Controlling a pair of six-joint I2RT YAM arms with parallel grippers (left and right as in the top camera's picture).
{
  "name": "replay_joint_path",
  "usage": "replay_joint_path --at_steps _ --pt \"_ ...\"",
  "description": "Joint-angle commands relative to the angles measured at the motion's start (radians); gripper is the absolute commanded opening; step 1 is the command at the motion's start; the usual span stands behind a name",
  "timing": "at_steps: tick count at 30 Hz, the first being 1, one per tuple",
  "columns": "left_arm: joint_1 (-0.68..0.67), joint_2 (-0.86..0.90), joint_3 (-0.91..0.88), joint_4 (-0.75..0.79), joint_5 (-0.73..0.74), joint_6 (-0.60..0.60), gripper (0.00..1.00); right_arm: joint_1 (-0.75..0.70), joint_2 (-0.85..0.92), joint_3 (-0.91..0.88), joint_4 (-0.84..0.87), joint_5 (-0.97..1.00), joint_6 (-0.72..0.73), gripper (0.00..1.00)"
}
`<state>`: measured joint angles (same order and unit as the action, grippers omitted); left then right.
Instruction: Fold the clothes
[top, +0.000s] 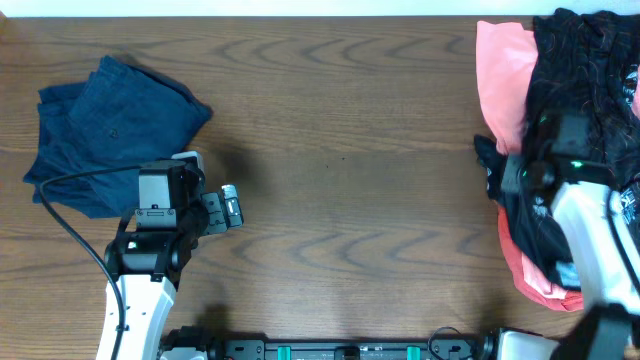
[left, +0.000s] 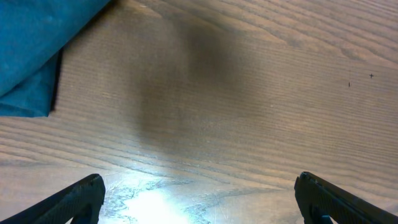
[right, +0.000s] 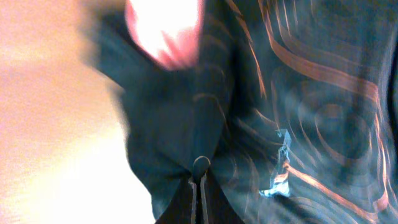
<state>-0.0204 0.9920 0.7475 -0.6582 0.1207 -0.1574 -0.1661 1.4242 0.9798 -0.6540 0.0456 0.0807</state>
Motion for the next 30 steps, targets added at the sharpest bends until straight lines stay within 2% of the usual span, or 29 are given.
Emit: replay_joint_path --at_steps 1,4,8,13,18,19,21,22,24,25,26,27,30 --pt "0.005 -0.001 0.023 -0.003 0.002 -0.002 0.98 0.015 -0.098 0.064 -0.005 -0.334 -0.073 0.01" --pt "0.005 -0.001 0.023 -0.003 0.002 -0.002 0.98 0.059 -0.129 0.064 -0.027 -0.48 -0.106 0.01" --pt "0.005 -0.001 0.023 -0.003 0.002 -0.002 0.98 0.188 -0.119 0.062 -0.016 -0.602 -0.108 0.01" --pt "0.005 -0.001 0.023 -0.003 0.002 -0.002 0.98 0.448 -0.07 0.058 0.229 -0.61 -0.063 0.01" --pt "0.005 -0.001 0.023 0.001 0.002 -0.002 0.98 0.671 0.04 0.058 0.494 -0.46 -0.003 0.01" --pt "0.005 -0.001 0.023 0.005 0.002 -0.002 0.98 0.705 0.067 0.058 0.535 -0.427 -0.003 0.08" --pt "0.005 -0.001 0.023 0.012 0.002 -0.002 0.98 0.75 0.109 0.058 0.582 -0.335 -0.003 0.12" --pt "0.005 -0.001 0.023 0.016 0.002 -0.003 0.98 0.76 0.124 0.058 0.587 -0.276 0.002 0.19" --pt "0.005 -0.001 0.023 0.024 0.003 -0.022 0.98 0.756 0.132 0.058 0.575 -0.16 0.045 0.67" --pt "0.005 -0.001 0.023 0.024 0.003 -0.05 0.98 0.742 0.13 0.058 0.56 -0.11 0.056 0.84" --pt "0.005 -0.001 0.023 0.024 0.003 -0.074 0.98 0.726 0.121 0.059 0.544 -0.081 0.059 0.94" --pt "0.005 -0.001 0.023 0.024 0.003 -0.112 0.98 0.704 0.11 0.059 0.526 -0.057 0.062 0.99" --pt "0.005 0.002 0.023 0.042 0.036 -0.201 0.98 0.627 0.053 0.06 0.442 -0.045 0.061 0.99"
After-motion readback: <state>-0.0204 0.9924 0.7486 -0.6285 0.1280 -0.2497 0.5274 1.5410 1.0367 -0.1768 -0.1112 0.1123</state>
